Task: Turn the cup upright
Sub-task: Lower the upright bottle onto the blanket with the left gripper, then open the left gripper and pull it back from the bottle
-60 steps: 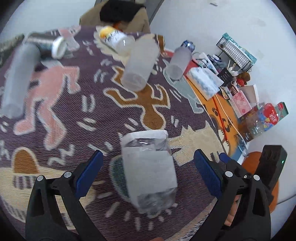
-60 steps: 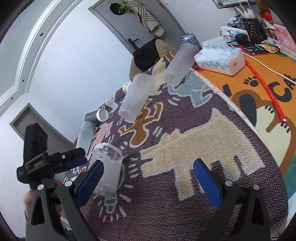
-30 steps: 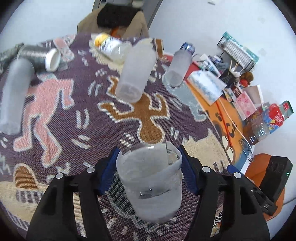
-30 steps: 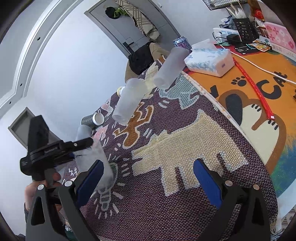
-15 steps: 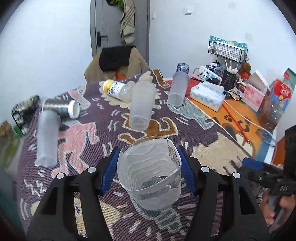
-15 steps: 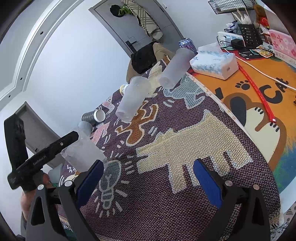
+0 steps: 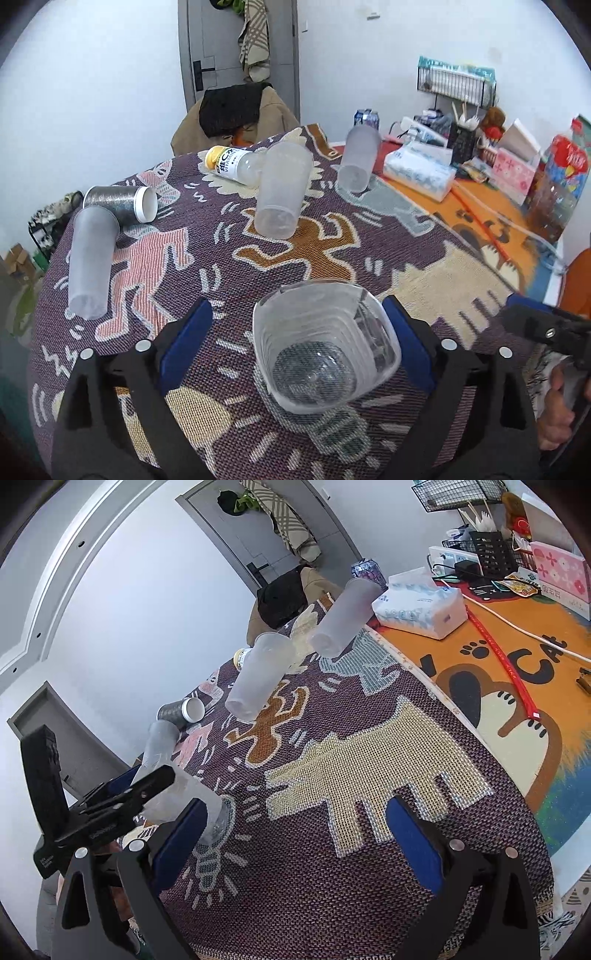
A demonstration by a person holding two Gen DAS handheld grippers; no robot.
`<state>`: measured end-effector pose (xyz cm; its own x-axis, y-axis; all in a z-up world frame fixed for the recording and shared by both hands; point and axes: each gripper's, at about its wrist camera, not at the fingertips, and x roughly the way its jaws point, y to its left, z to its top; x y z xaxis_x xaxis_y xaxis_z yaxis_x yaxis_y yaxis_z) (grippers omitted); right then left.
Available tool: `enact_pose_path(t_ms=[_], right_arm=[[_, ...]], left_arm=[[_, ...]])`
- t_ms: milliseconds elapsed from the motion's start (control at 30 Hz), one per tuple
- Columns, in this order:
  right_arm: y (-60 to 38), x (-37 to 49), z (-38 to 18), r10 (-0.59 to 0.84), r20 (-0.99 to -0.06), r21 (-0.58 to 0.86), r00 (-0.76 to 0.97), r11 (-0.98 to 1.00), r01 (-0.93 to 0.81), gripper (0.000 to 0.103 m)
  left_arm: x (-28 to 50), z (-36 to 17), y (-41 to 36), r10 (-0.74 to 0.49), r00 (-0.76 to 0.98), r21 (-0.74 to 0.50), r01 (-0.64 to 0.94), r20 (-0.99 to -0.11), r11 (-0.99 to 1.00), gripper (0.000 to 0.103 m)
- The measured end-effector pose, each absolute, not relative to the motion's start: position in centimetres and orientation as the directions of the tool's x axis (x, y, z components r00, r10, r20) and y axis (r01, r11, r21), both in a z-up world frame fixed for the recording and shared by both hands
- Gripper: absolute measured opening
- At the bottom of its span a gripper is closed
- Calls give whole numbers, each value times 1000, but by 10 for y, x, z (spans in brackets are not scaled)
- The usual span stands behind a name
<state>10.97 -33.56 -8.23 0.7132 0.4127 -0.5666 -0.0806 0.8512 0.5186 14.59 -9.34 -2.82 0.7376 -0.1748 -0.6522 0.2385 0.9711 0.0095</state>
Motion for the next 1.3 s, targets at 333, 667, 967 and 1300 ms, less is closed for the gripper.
enact_pose_path(t_ms=[333, 667, 967, 1300], right_arm=[[-326, 95, -70, 414, -545, 497, 729, 860, -117, 95], [-312, 71, -54, 388, -529, 431, 755, 889, -154, 95], [-295, 51, -40, 382, -506, 376, 774, 904, -201, 95], [-286, 29, -28, 367, -473, 330, 801, 917, -225, 95]], left_arm=[[118, 0, -80, -200, 773, -28, 230, -602, 973, 97], [83, 11, -56, -152, 814, -33, 161, -561, 986, 97], [45, 15, -34, -109, 846, -47, 99, -523, 994, 97], [7, 22, -21, -73, 874, -49, 56, -480, 997, 97]])
